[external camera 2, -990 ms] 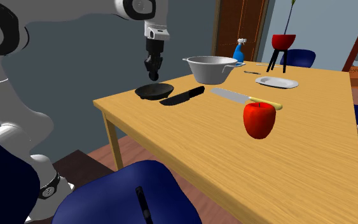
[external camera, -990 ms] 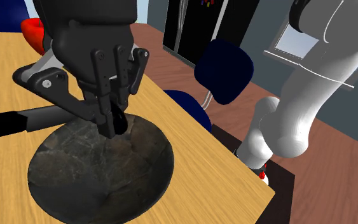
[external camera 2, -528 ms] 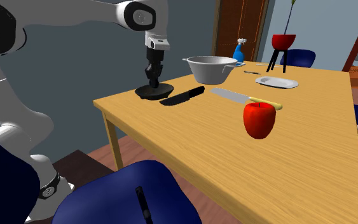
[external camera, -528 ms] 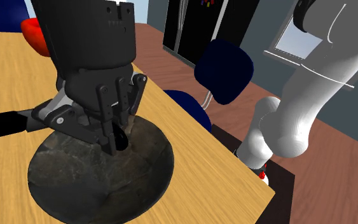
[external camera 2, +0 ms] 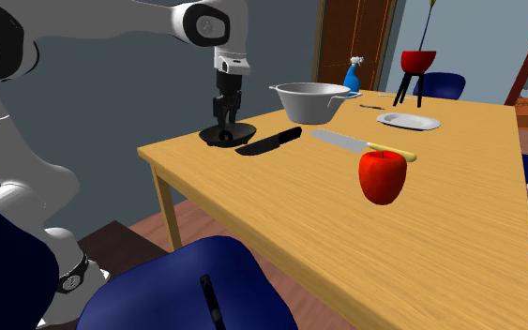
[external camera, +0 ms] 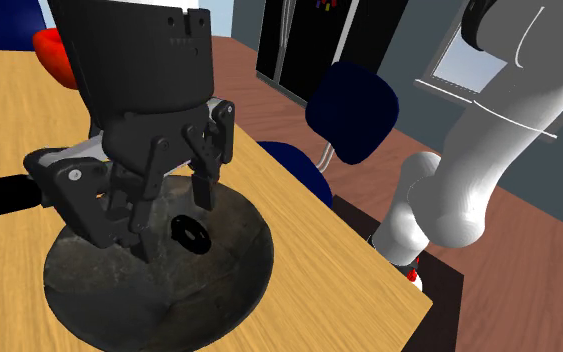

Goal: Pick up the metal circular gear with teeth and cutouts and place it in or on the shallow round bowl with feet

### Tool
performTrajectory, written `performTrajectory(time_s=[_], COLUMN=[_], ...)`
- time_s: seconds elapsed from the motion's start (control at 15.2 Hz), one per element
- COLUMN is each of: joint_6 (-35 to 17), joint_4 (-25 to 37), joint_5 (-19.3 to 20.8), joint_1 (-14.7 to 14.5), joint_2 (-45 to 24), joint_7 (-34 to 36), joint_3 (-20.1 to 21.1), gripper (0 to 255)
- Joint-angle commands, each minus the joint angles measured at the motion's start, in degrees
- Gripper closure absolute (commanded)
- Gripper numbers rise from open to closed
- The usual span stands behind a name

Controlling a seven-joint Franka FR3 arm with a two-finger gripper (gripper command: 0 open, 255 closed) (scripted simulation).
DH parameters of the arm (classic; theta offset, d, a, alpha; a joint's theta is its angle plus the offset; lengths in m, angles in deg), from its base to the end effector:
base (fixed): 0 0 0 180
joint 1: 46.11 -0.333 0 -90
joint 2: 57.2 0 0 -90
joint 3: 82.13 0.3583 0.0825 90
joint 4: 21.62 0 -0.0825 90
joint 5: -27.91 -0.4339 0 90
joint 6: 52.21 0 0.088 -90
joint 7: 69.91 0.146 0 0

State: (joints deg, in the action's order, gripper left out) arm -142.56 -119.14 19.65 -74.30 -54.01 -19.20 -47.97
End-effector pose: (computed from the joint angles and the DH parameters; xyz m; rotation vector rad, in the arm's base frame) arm 0.2447 0.5284 0.5882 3.1159 0.3042 -0.2157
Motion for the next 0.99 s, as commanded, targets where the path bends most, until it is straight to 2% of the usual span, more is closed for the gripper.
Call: performTrajectory(time_s=[0.0,0.2,0.46,0.92], joint_6=[0.0,0.0,7.7,7.7], joint_4=[0.0,0.0,10.4,10.4], joint_5=[0.0,0.0,1.7,1.7], joint_1=[0.0,0.0,-0.1,-0.1], joint_2=[0.0,0.0,-3.1,-3.1], joint_7=[0.0,0.0,1.5,1.5], joint_3=[0.0,0.0,0.3,0.2], gripper=[0,0,0,0])
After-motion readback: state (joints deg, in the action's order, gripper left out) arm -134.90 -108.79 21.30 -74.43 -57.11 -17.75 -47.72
